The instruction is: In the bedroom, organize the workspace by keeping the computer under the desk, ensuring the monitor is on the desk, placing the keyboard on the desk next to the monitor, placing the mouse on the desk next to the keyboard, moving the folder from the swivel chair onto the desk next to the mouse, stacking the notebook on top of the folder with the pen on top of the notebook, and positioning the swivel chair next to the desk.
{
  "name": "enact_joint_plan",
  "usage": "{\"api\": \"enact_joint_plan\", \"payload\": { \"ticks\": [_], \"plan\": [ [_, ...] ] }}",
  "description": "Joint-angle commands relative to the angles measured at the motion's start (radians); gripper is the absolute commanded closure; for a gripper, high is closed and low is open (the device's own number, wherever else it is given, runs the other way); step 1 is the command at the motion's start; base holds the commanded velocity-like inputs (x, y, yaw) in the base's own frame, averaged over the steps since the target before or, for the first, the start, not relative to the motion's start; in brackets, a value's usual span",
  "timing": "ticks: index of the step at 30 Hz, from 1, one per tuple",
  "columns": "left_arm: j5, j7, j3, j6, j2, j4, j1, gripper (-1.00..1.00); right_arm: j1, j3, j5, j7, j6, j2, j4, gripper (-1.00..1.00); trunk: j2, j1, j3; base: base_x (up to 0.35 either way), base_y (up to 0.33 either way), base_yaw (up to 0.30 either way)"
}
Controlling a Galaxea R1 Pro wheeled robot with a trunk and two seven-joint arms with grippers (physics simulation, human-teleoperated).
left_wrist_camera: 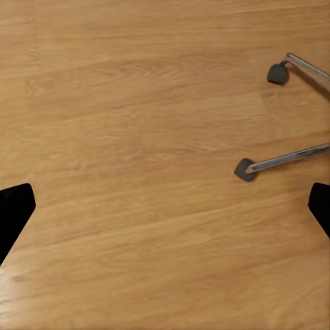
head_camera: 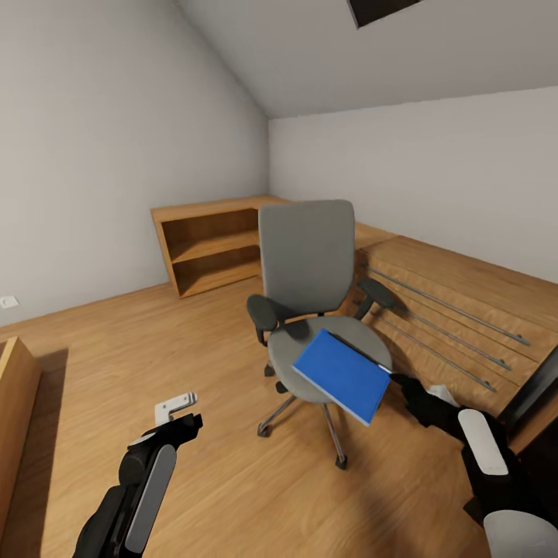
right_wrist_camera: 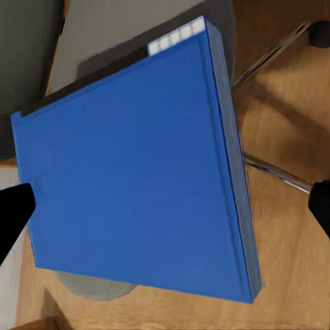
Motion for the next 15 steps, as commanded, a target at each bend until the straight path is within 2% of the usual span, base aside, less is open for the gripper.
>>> {"api": "enact_joint_plan", "payload": {
  "ticks": [1, 2, 4, 7, 10, 15],
  "plan": [
    [0.010, 0.009, -0.001, 0.002, 0.000, -0.001, -0.001, -1.00, 0.000, -0.001, -0.018, 0.012, 0.013, -0.007, 0.007, -1.00, -0.008, 0.004, -0.004, 0.000, 0.000, 0.000],
    [0.010, 0.009, -0.001, 0.002, 0.000, -0.001, -0.001, -1.00, 0.001, -0.001, -0.023, 0.033, 0.021, -0.014, 0.016, -1.00, -0.015, 0.008, -0.007, 0.000, 0.000, 0.000],
    [0.010, 0.010, -0.001, 0.002, 0.000, -0.001, -0.001, -1.00, 0.003, -0.001, -0.039, 0.139, 0.063, -0.047, 0.055, -1.00, -0.029, 0.015, -0.014, 0.000, 0.000, 0.000],
    [0.010, 0.010, -0.001, 0.002, 0.000, -0.001, -0.001, -1.00, 0.003, -0.002, -0.053, 0.233, 0.097, -0.068, 0.076, -1.00, -0.050, 0.027, -0.023, 0.000, 0.000, 0.000],
    [0.011, 0.010, -0.001, 0.002, 0.000, 0.000, -0.001, -1.00, 0.003, -0.005, -0.059, 0.290, 0.114, -0.081, 0.088, -1.00, -0.071, 0.038, -0.032, 0.000, 0.000, 0.000],
    [0.011, 0.010, -0.001, 0.002, 0.000, 0.001, -0.001, -1.00, 0.003, -0.013, -0.061, 0.315, 0.120, -0.088, 0.096, -1.00, -0.106, 0.057, -0.048, 0.000, 0.000, 0.000]
  ]
}}
